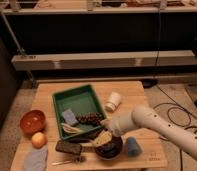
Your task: Place eraser in red bowl
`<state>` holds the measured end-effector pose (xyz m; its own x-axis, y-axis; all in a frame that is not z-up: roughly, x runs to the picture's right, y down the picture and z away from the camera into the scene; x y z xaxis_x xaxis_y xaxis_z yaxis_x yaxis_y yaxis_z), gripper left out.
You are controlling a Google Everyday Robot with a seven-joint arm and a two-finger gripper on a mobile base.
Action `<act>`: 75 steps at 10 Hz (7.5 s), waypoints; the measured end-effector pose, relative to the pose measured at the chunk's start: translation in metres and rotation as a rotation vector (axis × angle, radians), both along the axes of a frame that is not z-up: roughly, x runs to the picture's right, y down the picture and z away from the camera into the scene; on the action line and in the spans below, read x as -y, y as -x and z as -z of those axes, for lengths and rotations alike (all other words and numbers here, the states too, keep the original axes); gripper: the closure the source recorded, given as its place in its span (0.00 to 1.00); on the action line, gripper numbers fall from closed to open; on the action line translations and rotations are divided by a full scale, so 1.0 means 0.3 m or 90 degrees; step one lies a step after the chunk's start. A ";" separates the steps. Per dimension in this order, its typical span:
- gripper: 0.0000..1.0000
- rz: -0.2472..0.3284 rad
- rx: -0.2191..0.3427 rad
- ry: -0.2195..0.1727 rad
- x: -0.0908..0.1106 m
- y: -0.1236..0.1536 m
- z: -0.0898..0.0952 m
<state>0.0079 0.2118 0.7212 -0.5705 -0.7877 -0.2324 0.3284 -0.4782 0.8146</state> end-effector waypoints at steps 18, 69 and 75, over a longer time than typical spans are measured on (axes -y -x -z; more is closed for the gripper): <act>0.20 0.323 0.021 -0.256 0.035 0.345 0.209; 1.00 0.279 0.059 -0.230 0.067 0.390 0.148; 1.00 0.174 0.086 -0.271 0.370 0.379 0.184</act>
<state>-0.1059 0.1008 0.6661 -0.6849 -0.4341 -0.5852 0.0513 -0.8299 0.5556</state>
